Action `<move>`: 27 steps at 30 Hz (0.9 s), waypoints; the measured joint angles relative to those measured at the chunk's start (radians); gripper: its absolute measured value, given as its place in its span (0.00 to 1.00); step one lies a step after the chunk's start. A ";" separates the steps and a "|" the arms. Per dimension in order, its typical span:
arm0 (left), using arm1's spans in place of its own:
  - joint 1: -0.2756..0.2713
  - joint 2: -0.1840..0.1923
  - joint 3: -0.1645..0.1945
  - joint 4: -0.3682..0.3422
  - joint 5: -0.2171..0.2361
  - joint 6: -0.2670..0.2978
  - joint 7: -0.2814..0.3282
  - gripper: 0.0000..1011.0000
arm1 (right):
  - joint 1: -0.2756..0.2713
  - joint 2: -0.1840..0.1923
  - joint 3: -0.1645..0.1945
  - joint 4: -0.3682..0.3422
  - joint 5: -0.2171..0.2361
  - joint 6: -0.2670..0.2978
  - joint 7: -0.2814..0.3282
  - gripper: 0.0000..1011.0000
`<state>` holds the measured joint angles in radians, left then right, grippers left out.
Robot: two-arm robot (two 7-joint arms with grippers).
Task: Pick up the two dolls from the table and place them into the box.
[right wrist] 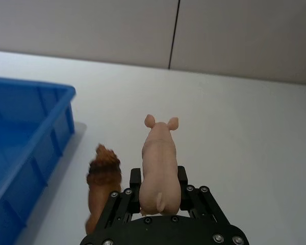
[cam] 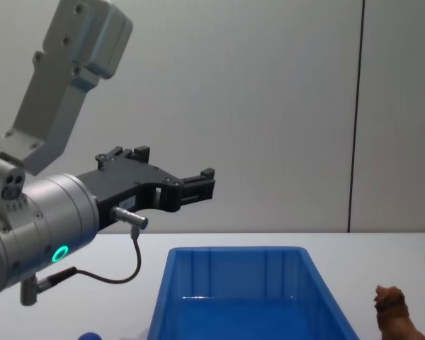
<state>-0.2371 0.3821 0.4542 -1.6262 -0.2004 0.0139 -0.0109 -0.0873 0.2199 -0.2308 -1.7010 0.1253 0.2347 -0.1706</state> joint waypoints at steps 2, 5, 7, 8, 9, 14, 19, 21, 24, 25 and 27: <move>0.000 0.000 0.000 0.000 0.000 0.000 0.000 0.99 | 0.002 -0.001 -0.001 -0.010 -0.005 -0.006 0.008 0.38; 0.000 0.000 0.000 0.000 0.000 0.000 0.000 0.99 | 0.009 -0.004 -0.003 -0.028 -0.012 -0.019 0.030 0.38; 0.000 0.000 0.000 0.000 0.000 0.000 0.000 0.99 | 0.015 -0.007 -0.004 -0.039 -0.017 -0.026 0.049 0.38; 0.000 0.000 0.000 0.000 0.000 0.000 0.000 0.99 | 0.018 -0.009 -0.005 -0.042 -0.018 -0.028 0.059 0.38; 0.000 0.000 0.000 0.000 0.000 0.000 0.000 0.99 | 0.020 -0.010 -0.006 -0.044 -0.019 -0.030 0.066 0.38; 0.000 0.000 0.000 0.000 0.000 0.000 0.000 0.99 | 0.043 -0.021 -0.013 -0.054 -0.025 -0.038 0.124 0.38; 0.000 0.000 0.000 0.000 0.000 0.000 0.000 0.99 | 0.067 -0.034 -0.021 -0.054 -0.032 -0.041 0.183 0.38; 0.000 0.000 0.000 0.000 0.000 0.000 0.000 0.99 | 0.081 -0.042 -0.027 -0.048 -0.035 -0.041 0.211 0.38; 0.000 0.000 0.000 0.000 0.000 0.000 0.000 0.99 | 0.100 -0.054 -0.035 -0.036 -0.042 -0.041 0.252 0.38; 0.000 0.000 0.000 0.000 0.000 0.000 0.000 0.99 | 0.104 -0.057 -0.037 -0.032 -0.043 -0.040 0.262 0.38; 0.000 0.000 0.000 0.000 0.000 0.000 0.000 0.99 | 0.120 -0.067 -0.044 -0.020 -0.049 -0.038 0.294 0.38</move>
<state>-0.2371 0.3821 0.4542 -1.6262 -0.2003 0.0139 -0.0109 0.0332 0.1532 -0.2746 -1.7206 0.0766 0.1969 0.1234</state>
